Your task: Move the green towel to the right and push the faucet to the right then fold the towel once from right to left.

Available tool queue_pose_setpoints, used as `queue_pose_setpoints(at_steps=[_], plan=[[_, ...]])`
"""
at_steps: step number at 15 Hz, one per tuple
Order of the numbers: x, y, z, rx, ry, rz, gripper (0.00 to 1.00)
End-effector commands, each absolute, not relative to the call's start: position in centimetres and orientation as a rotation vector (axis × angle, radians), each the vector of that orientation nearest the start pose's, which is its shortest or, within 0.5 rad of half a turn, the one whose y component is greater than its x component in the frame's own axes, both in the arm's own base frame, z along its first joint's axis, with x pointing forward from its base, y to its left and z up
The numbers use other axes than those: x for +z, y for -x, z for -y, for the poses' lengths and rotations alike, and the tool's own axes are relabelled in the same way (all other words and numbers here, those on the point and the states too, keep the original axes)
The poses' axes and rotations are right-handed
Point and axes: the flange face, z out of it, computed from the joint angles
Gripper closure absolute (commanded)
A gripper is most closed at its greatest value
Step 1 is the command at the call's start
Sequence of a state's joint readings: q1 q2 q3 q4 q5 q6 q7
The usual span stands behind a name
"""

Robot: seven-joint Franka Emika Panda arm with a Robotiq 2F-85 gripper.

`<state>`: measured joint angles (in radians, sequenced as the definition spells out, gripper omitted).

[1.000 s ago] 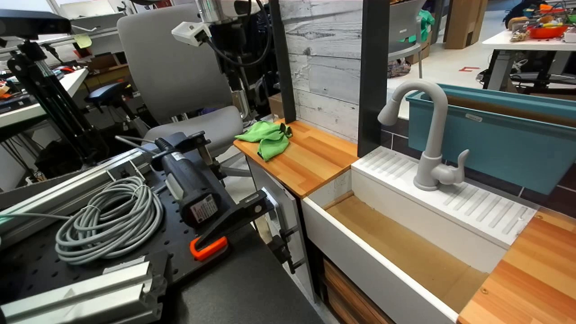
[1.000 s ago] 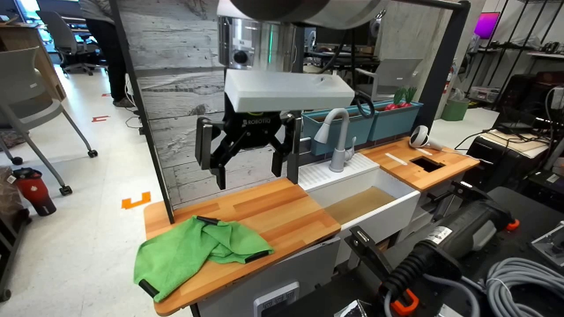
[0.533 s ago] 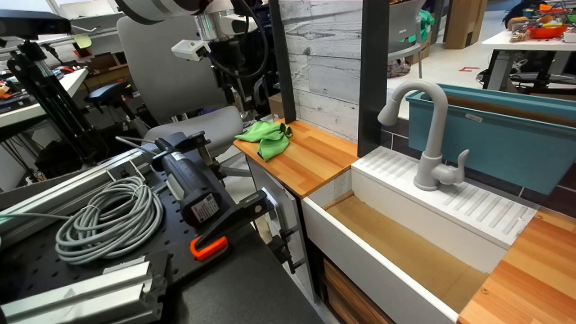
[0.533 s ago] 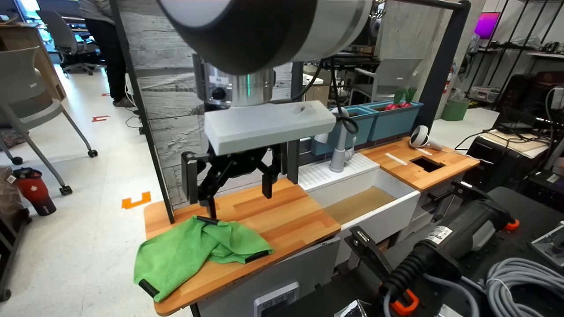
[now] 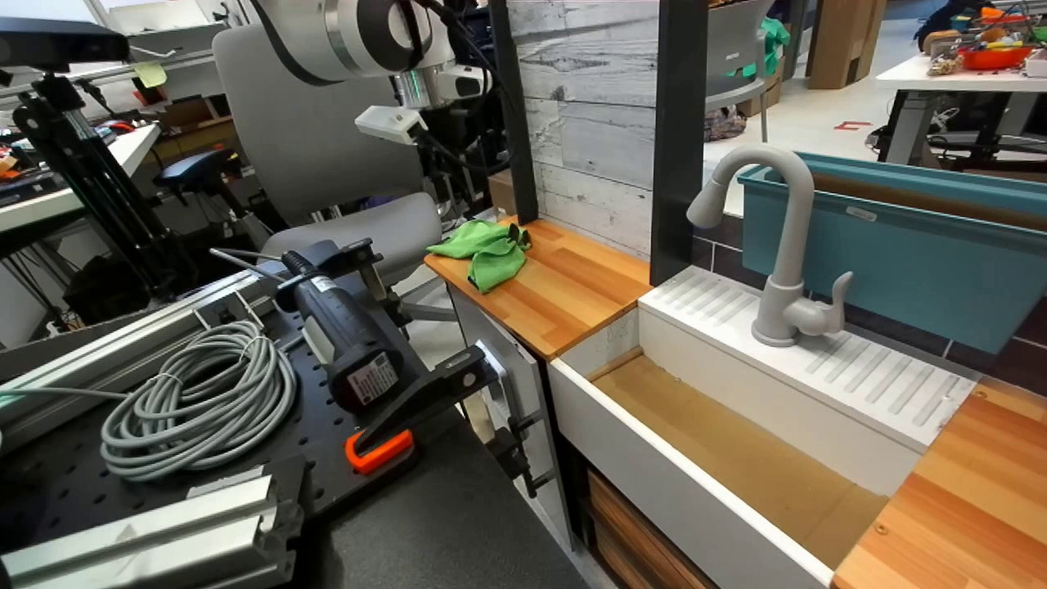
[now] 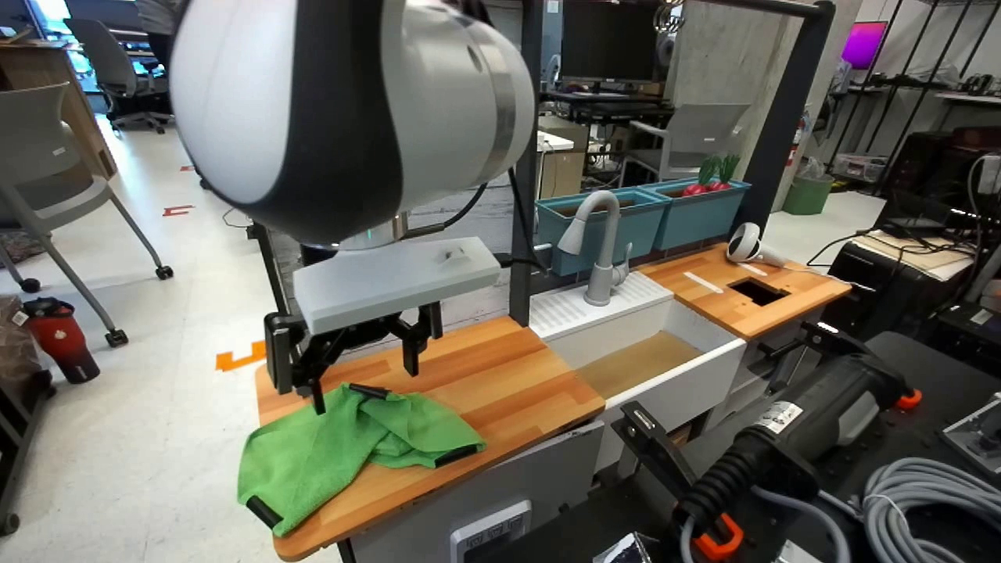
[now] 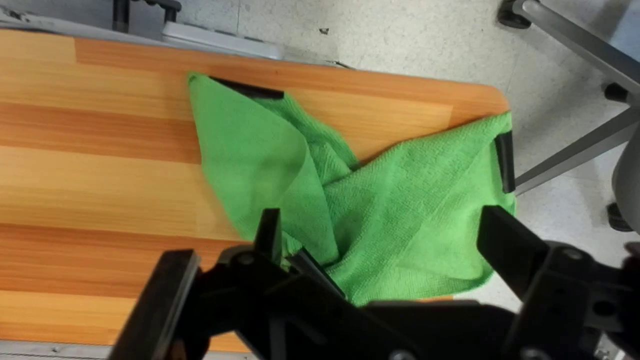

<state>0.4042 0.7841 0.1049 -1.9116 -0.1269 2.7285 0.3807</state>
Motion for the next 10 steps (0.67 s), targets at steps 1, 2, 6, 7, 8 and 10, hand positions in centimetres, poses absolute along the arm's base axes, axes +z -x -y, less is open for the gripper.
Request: queue_pose_setpoints(at_steps=[1, 2, 6, 7, 8, 10], plan=[[5.6, -56.1, -32.3, -0.071, 3.051, 0.370, 0.00], [4.8, -56.4, -32.8, -0.078, 3.043, 0.376, 0.00], [1.5, -57.3, -34.4, -0.074, 3.023, 0.387, 0.00], [0.8, -57.5, -34.7, -0.072, 3.020, 0.388, 0.00], [0.1, -57.7, -34.8, -0.065, 3.014, 0.385, 0.00], [-1.2, -57.9, -35.0, -0.060, 3.015, 0.385, 0.00]])
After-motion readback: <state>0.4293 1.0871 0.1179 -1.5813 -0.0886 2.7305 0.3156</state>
